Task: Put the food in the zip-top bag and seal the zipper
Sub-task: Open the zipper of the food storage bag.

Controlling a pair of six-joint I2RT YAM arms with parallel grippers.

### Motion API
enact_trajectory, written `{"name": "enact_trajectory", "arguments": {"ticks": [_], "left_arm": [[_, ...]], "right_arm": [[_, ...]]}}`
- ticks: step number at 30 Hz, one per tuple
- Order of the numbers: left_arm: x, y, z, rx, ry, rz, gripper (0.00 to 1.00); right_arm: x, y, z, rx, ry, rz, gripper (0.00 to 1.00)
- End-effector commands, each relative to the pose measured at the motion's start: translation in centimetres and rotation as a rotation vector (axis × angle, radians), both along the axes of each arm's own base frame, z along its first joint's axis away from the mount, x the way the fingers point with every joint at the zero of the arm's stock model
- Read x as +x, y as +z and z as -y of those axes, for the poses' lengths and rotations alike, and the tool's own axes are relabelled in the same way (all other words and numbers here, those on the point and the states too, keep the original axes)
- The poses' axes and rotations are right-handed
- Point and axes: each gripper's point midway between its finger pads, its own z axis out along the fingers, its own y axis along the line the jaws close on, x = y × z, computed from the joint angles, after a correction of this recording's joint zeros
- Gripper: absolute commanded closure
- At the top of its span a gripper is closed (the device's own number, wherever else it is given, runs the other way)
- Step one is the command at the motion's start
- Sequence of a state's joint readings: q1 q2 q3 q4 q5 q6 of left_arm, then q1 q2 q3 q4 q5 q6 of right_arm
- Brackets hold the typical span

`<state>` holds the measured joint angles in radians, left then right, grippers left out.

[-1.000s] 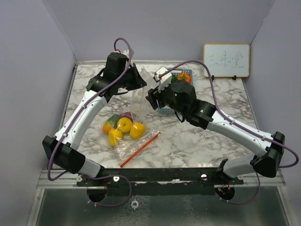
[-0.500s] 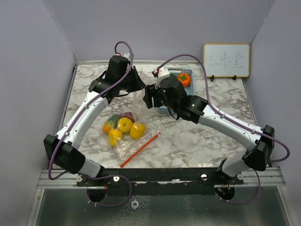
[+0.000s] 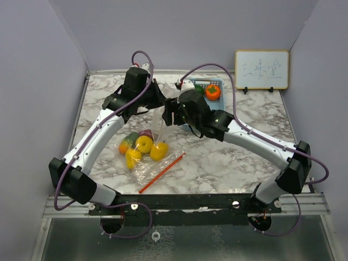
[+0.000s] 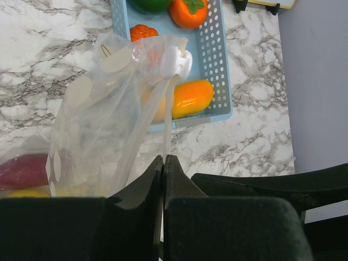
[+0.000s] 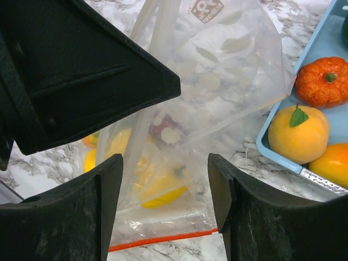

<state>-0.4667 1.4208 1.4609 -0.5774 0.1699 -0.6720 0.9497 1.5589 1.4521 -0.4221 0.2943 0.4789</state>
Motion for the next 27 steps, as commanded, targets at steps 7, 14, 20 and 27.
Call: {"name": "enact_trajectory", "arguments": {"ticks": [7, 14, 20, 27], "left_arm": [[0.2, 1.0, 0.1, -0.018, 0.018, 0.047, 1.0], [0.1, 1.8, 0.7, -0.049, 0.005, 0.054, 1.0], [-0.3, 1.9, 1.3, -0.073, -0.009, 0.045, 1.0], [-0.6, 2.2, 1.5, -0.104, -0.017, 0.045, 1.0]], "right_arm": [[0.4, 0.9, -0.6, 0.049, -0.033, -0.005, 0.36], [1.9, -1.5, -0.4, 0.005, -0.106, 0.009, 0.37], [2.7, -2.2, -0.2, 0.003, -0.15, 0.03, 0.48], [2.8, -3.6, 0.2, -0.023, -0.157, 0.04, 0.81]]}}
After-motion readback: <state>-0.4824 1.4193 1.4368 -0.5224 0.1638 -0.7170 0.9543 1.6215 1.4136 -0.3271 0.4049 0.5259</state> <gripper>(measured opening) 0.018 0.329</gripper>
